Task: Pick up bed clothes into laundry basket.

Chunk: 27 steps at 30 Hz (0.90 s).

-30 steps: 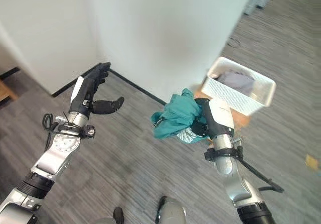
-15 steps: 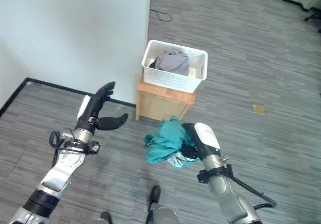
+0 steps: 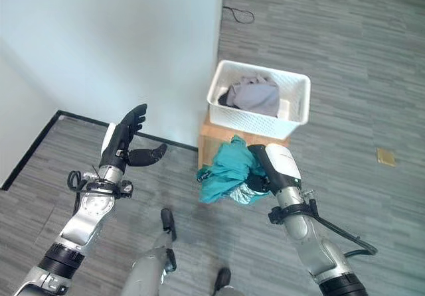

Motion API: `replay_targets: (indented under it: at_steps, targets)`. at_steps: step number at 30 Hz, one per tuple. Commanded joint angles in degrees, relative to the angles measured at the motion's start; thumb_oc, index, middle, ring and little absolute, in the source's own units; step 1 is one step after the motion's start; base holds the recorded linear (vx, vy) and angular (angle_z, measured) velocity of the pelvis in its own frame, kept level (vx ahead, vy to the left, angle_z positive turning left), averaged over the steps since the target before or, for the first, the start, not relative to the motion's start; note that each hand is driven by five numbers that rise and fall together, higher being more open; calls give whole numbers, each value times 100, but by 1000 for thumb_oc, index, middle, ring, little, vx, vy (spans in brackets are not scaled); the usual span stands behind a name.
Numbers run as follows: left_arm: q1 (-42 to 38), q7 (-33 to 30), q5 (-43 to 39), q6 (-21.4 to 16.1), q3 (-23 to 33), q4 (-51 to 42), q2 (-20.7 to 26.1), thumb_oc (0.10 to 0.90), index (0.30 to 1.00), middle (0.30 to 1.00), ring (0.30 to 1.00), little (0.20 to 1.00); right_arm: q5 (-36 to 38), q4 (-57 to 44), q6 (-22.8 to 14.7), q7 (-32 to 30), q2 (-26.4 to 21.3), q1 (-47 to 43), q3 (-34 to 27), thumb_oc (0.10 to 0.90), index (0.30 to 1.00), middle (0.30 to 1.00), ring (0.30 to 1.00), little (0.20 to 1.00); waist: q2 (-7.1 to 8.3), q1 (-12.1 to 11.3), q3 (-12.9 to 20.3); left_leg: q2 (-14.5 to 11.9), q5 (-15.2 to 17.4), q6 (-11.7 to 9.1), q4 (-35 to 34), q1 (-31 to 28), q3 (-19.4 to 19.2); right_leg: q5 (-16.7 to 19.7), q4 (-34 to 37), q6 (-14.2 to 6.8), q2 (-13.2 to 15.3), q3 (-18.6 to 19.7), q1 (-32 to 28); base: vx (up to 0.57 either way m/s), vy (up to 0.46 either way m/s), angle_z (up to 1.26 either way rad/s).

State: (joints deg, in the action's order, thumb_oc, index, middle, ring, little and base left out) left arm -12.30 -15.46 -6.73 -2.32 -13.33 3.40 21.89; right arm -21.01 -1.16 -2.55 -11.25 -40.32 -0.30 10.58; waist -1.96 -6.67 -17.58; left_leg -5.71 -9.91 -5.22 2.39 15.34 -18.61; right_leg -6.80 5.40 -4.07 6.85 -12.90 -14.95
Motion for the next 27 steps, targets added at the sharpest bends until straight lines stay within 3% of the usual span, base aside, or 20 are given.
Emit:
replay_targets:
  at_steps: [1, 2, 3, 5, 6, 7, 10, 13, 16, 19, 27]
  targets:
    - [-193, 6, 95, -517, 31, -888, 292, 800, 900, 900, 900, 900, -355, -610, -258, -329, -46, -740, -430, 400, 300, 300, 300, 300, 22, -267, 661, 52, -271, 251, -739, -7, -59, -468, -617, -146, -373, -185, -201, 500, 26, -50]
    - [-223, 10, 104, -483, -18, -877, 363, 800, 900, 900, 900, 900, -538, -550, -197, -407, -8, -800, -402, 400, 300, 300, 300, 300, 99, -305, 662, 123, -173, 353, -739, -164, -90, -362, -1151, -283, -307, -205, -82, 399, 67, -41]
    - [-354, -15, 80, -412, -125, -770, 405, 800, 900, 900, 900, 900, -842, -462, 3, -472, -56, -1000, -391, 400, 300, 300, 300, 300, 123, -221, 605, 240, 70, 543, -739, -506, -110, 153, -2373, -606, -92, -271, 328, 494, 130, -20]
    - [-668, -127, 123, -352, -239, -674, 426, 800, 900, 900, 900, 900, -1047, -470, 141, -556, -147, -1515, -342, 400, 300, 300, 300, 300, -24, 3, 434, 323, 390, 721, -739, -912, -59, 925, -3957, -908, 261, -189, 1289, 334, 184, -16]
    - [-788, -162, 133, -342, -278, -651, 425, 800, 900, 900, 900, 900, -1098, -460, 201, -625, -253, -1706, -332, 400, 300, 300, 300, 300, -109, 96, 369, 312, 474, 737, -739, -1046, -47, 915, -4304, -907, 411, -299, 1571, 309, 121, 27]
    - [-1063, -205, 174, -363, -366, -648, 414, 800, 900, 900, 900, 900, -1061, -525, 288, -735, -393, -2025, -484, 400, 300, 300, 300, 300, -253, 305, 198, 289, 581, 687, -739, -1261, 90, 554, -4166, -688, 502, -413, 2124, 335, 2, 62]
    - [-1302, -164, 228, -413, -456, -581, 363, 800, 900, 900, 900, 900, -982, -635, 333, -841, -528, -2012, -797, 400, 300, 300, 300, 300, -251, 566, 158, 301, 639, 562, -739, -1351, 296, 36, -2805, -429, 330, -358, 2056, 235, -142, 105]
    - [-1396, -157, 267, -458, -547, -480, 249, 800, 900, 900, 900, 900, -1045, -760, 385, -920, -547, -1671, -1145, 400, 300, 300, 300, 300, -213, 681, 269, 289, 740, 469, -739, -1377, 498, 366, -1392, -407, 324, -42, 1941, 139, -167, 111]
    - [-1247, -70, 337, -476, -511, -481, 139, 800, 900, 900, 900, 900, -1174, -880, 383, -904, -493, -1304, -1357, 400, 300, 300, 300, 300, -103, 639, 480, 313, 797, 457, -739, -1452, 420, 653, -787, -484, 408, -232, 1523, 136, -122, 89]
    - [-1044, -7, 353, -483, -402, -517, 105, 800, 900, 900, 900, 900, -1163, -957, 291, -820, -451, -1137, -1363, 400, 300, 300, 300, 300, -103, 585, 664, 240, 769, 397, -739, -1478, 359, 765, -395, -498, 339, -368, 1214, 81, -84, -14]
    - [-830, 12, 401, -455, -332, -515, 45, 800, 900, 900, 900, 900, -893, -1491, 32, -781, -514, -799, -1658, 400, 300, 300, 300, 300, -116, 633, 878, 73, 659, 174, -739, -1488, 453, 657, -40, -432, 150, -485, 782, 24, -89, -6]
